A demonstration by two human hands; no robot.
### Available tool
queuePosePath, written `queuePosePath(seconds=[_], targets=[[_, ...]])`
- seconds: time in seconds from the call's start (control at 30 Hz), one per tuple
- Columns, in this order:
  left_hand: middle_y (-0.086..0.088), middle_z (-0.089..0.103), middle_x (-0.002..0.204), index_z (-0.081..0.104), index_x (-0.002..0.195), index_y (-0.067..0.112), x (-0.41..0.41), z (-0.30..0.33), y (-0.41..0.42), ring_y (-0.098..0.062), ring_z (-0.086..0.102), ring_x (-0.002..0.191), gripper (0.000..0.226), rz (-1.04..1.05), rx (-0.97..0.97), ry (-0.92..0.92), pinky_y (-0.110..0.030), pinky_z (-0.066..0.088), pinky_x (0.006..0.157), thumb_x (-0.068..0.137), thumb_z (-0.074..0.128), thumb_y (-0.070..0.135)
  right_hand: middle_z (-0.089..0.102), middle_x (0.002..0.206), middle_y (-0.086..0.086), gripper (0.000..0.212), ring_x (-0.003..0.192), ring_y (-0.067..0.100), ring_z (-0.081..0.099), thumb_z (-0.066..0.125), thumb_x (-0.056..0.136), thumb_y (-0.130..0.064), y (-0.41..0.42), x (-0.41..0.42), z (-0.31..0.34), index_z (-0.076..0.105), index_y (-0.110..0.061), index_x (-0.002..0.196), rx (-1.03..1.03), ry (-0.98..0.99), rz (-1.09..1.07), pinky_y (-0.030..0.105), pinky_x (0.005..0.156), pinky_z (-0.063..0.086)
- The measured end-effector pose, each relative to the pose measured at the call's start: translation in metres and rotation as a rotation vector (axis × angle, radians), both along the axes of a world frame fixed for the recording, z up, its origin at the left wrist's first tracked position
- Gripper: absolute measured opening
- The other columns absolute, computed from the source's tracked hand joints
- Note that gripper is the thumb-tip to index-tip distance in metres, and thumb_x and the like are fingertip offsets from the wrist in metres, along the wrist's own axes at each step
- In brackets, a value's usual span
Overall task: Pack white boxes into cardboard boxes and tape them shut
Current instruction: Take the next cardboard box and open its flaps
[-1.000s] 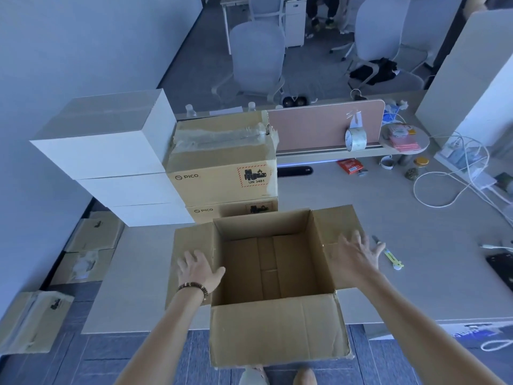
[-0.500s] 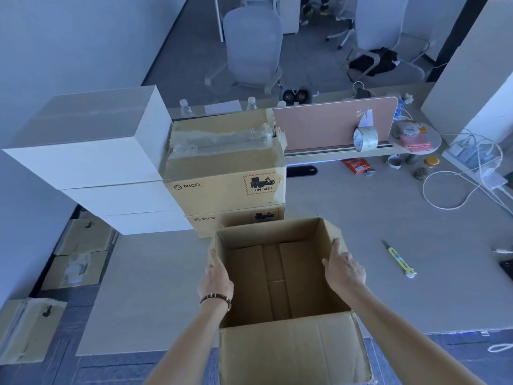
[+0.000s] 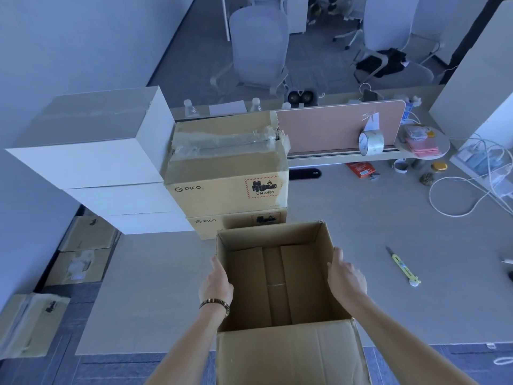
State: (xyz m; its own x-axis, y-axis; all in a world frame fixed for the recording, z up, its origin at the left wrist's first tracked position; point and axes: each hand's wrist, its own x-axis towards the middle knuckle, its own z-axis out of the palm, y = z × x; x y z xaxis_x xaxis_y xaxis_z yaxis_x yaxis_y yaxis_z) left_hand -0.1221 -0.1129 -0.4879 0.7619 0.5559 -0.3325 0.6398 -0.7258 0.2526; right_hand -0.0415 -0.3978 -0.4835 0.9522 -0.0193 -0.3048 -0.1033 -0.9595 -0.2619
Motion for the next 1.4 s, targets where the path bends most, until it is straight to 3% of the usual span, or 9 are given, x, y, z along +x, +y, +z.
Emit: queuePosePath(seconds=[0.1,0.23,0.33,0.43,0.57,0.9,1.17,1.3,1.4], targets=[[-0.003,0.069,0.103,0.021,0.141,0.015,-0.001,0.002,0.001,-0.019,0.063,0.078,0.057,-0.001,0.017,-0.003,-0.032,0.049,0.062,0.094,0.052,0.008,0.059,0.081,-0.001,0.028,0.062,0.014,0.058,0.038,0.107,-0.028,-0.003,0.001,0.0,0.033,-0.019,0.132,-0.001,-0.009,0.016,0.026,0.05,0.04],[-0.011,0.062,0.12,0.015,0.148,0.017,-0.002,0.009,-0.001,-0.029,0.066,0.1,0.058,0.002,0.0,0.004,-0.039,0.051,0.076,0.1,0.046,0.027,0.062,0.117,0.01,0.046,0.098,0.027,0.065,0.043,0.103,-0.035,-0.006,0.003,-0.003,0.027,-0.018,0.143,0.045,0.014,0.02,0.039,0.078,0.056],[-0.013,0.047,0.143,0.006,0.155,0.018,-0.003,0.013,-0.002,-0.032,0.058,0.119,0.068,0.018,-0.051,0.02,-0.044,0.048,0.092,0.101,0.044,0.038,0.051,0.138,0.012,0.062,0.122,0.032,0.056,0.046,0.1,-0.042,-0.009,0.004,-0.001,0.02,-0.017,0.151,0.071,0.034,0.021,0.045,0.096,0.052],[-0.012,0.039,0.148,0.01,0.155,0.02,-0.009,0.019,-0.001,-0.031,0.052,0.126,0.072,0.048,-0.08,0.003,-0.046,0.047,0.101,0.098,0.047,0.044,0.041,0.145,0.013,0.07,0.134,0.033,0.043,0.048,0.098,-0.045,-0.014,0.005,0.001,0.018,-0.013,0.152,0.059,0.021,0.045,0.046,0.106,0.044],[-0.01,0.045,0.141,0.026,0.149,0.018,-0.017,0.034,-0.001,-0.03,0.048,0.126,0.065,0.019,-0.026,-0.019,-0.045,0.041,0.105,0.095,0.051,0.045,0.03,0.152,0.014,0.073,0.142,0.033,0.028,0.048,0.097,-0.047,-0.014,0.009,0.01,0.019,-0.013,0.154,-0.029,-0.046,0.079,0.047,0.112,0.034],[-0.012,0.036,0.152,0.023,0.152,0.012,-0.031,0.067,0.005,-0.032,0.04,0.136,0.066,0.003,0.013,-0.019,-0.044,0.033,0.111,0.098,0.048,0.041,0.011,0.165,0.018,0.069,0.153,0.037,0.008,0.042,0.101,-0.043,0.024,0.004,0.029,0.013,-0.018,0.159,0.083,-0.052,0.206,0.056,0.123,0.012],[-0.012,0.042,0.146,0.027,0.149,0.014,-0.034,0.091,0.039,-0.031,0.043,0.132,0.066,0.035,-0.05,-0.088,-0.043,0.035,0.109,0.094,0.051,0.041,0.017,0.163,0.019,0.061,0.153,0.036,0.007,0.045,0.101,-0.045,0.079,-0.006,0.063,0.031,-0.016,0.153,0.165,-0.095,0.329,0.055,0.124,0.011],[-0.011,0.044,0.142,0.031,0.145,0.013,-0.033,0.104,0.065,-0.03,0.045,0.129,0.06,0.043,-0.056,-0.16,-0.04,0.037,0.104,0.095,0.051,0.039,0.018,0.164,0.016,0.061,0.153,0.034,0.011,0.046,0.101,-0.044,0.115,-0.012,0.087,0.03,-0.019,0.155,0.247,-0.14,0.369,0.05,0.124,0.013],[-0.01,0.035,0.152,0.022,0.153,0.014,-0.033,0.114,0.093,-0.029,0.04,0.136,0.068,0.051,-0.089,-0.23,-0.042,0.036,0.11,0.096,0.05,0.04,0.022,0.163,0.011,0.057,0.151,0.028,0.018,0.047,0.102,-0.041,0.148,-0.015,0.112,0.034,-0.019,0.153,0.365,-0.204,0.399,0.044,0.123,0.02]])
